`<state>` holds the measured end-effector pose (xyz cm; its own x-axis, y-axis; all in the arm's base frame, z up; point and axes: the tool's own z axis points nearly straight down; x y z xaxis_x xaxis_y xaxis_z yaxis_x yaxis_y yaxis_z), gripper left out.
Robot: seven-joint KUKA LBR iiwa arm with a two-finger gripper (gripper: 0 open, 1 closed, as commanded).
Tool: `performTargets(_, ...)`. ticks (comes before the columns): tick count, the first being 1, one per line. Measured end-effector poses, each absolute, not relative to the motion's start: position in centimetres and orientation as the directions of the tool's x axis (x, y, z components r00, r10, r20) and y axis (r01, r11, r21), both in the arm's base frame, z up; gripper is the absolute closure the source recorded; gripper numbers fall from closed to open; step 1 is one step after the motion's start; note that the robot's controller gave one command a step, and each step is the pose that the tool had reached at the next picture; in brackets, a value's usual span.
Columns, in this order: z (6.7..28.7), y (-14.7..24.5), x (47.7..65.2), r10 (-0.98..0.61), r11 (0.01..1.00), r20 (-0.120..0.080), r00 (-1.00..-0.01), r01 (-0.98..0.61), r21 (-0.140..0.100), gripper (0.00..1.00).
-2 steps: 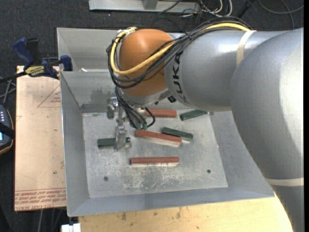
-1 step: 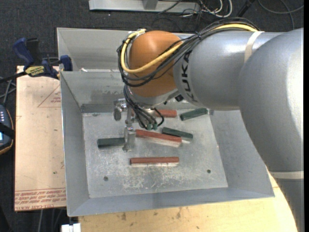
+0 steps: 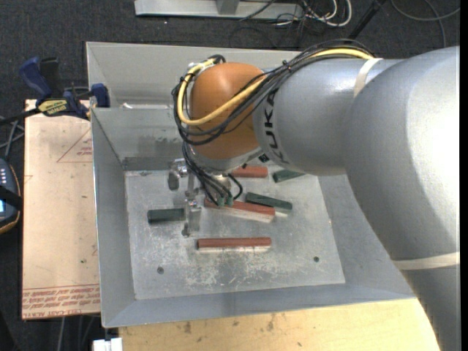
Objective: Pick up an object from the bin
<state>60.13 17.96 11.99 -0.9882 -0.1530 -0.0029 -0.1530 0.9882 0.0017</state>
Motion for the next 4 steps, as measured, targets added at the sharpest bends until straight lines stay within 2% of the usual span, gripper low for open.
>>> performTargets(1,6.7,19.2,60.2,-0.092,0.996,0.003,-0.996,-0.092,0.001,0.00)
performTargets(2,7.1,19.0,60.3,-0.118,0.993,-0.002,-0.993,-0.118,0.003,1.00)
performTargets(4,7.9,19.0,60.1,-0.120,0.993,0.002,-0.993,-0.120,0.002,1.00)
